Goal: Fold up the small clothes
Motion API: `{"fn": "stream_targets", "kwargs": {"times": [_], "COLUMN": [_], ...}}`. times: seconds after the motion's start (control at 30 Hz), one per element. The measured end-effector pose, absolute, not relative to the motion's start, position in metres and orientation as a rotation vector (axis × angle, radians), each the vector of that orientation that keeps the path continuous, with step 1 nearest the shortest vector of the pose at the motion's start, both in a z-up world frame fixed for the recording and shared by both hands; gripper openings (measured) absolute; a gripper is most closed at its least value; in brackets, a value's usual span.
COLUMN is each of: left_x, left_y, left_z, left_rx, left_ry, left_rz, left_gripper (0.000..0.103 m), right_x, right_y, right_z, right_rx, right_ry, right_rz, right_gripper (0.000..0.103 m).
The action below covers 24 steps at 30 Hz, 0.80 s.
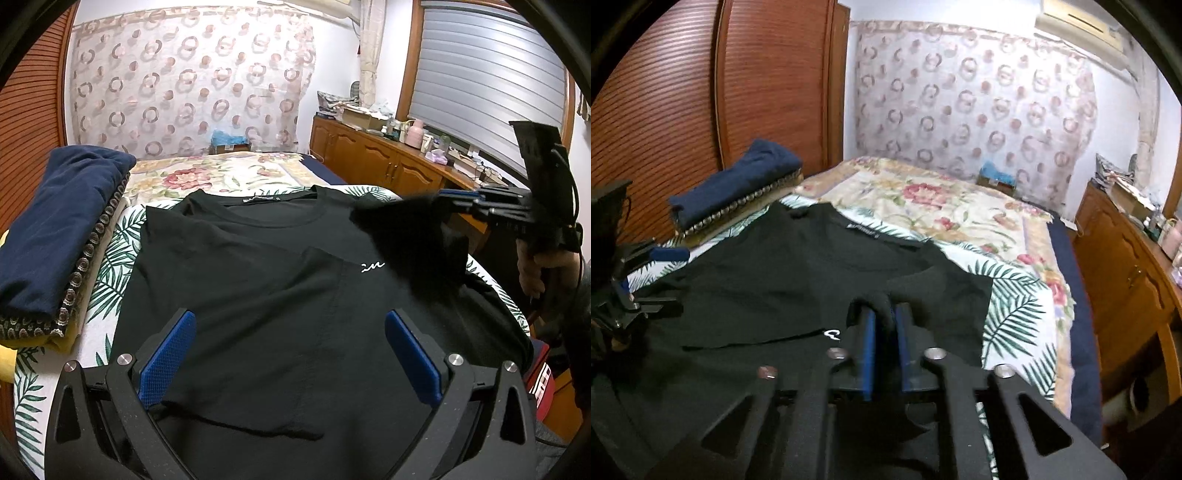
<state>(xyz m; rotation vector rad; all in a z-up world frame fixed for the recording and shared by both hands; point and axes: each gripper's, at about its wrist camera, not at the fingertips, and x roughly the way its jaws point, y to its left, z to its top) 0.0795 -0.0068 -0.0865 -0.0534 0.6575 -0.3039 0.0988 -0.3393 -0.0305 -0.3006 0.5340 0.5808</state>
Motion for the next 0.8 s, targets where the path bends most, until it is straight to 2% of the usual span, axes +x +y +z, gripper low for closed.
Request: {"fn": "stream_targets", "kwargs": {"times": [0.23, 0.57, 0.8], "left_x": [0.079, 0.079, 0.078], "left_y": [-0.002, -0.001, -0.001], "left_z": [-0.087, -0.088, -0.088], "left_rx": [-0.073, -0.075, -0.075], "left_ry": [0.656, 0.661, 0.666], "left_rz": [-0.295, -0.293, -0.293], "left_gripper": [0.102, 0.102, 0.102], "right_x": [0.103, 0.115, 0.111], "right_y": [-0.351, -0.337, -0.326], "right_z": [-0.032, -0.061, -0.068], "right_rx": [-0.288, -0.238, -0.211], "right_ry": [0.571, 0.733, 0.779], "right_rz": [0.564, 0.545, 0.608], "right_gripper": [0.029, 0.029, 0.029]}}
